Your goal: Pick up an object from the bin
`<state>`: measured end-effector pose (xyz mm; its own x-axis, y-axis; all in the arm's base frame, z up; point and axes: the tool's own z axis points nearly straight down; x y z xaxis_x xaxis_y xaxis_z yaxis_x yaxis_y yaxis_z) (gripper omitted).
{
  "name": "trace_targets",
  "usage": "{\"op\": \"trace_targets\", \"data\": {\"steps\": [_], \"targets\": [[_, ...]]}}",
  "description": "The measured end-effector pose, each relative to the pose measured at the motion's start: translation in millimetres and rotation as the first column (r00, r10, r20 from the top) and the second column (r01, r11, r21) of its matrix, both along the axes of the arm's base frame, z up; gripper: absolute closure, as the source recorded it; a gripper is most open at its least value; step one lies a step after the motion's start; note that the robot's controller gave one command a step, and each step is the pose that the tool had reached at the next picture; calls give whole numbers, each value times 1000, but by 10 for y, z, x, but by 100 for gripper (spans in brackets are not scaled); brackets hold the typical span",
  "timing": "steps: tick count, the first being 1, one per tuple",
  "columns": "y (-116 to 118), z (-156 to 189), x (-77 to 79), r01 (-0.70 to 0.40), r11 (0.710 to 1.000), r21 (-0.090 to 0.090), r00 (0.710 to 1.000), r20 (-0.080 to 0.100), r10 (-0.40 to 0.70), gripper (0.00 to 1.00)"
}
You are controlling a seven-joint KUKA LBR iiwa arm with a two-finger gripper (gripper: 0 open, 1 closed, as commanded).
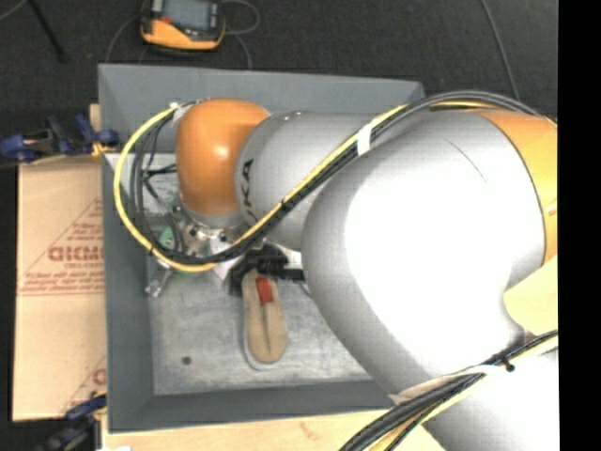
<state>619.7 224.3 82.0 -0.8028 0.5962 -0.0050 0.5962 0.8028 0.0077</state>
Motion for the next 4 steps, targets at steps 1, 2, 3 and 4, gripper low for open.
{"op": "trace_targets", "data": {"steps": [1, 2, 3, 4], "targets": [[39, -18, 160, -114, 993, -4, 993, 19, 114, 100], [39, -18, 160, -114, 993, -4, 993, 19, 114, 100], [34, 9, 149, -113, 994, -5, 993, 13, 113, 100], [26, 163, 108, -112, 994, -6, 994, -5, 112, 100]]}}
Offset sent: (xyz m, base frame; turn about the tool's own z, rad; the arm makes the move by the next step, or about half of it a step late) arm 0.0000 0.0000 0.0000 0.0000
